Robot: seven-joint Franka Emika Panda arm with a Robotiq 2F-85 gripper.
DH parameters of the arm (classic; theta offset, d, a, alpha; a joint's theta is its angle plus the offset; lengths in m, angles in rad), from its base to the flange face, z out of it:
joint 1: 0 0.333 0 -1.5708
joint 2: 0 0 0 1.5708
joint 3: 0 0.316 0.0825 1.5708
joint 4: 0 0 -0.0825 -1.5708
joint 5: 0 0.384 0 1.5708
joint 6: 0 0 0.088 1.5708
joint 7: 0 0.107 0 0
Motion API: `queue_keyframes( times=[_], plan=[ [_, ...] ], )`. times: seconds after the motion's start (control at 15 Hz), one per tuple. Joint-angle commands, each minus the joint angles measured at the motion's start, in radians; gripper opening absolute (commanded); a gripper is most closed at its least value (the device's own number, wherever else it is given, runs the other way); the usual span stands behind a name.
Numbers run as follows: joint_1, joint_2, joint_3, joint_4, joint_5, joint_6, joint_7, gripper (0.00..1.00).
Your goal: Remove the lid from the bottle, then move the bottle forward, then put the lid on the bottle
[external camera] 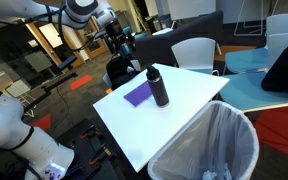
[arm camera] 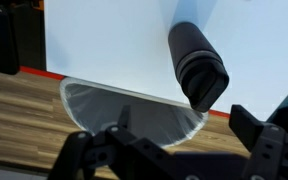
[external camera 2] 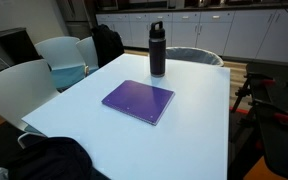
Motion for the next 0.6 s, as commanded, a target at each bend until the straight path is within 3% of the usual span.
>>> queue_keyframes(
  times=[0.0,0.33,0.53],
  plan=[
    [0.02,0.089,-0.043,0.095,0.086,-0.068,0.108,1.0],
    [0.01,0.131,-0.085,0.118,0.33,0.003,0.121,1.0],
    [0.009,0.124,-0.103,0.101,0.402,0.073,0.093,1.0]
  ],
)
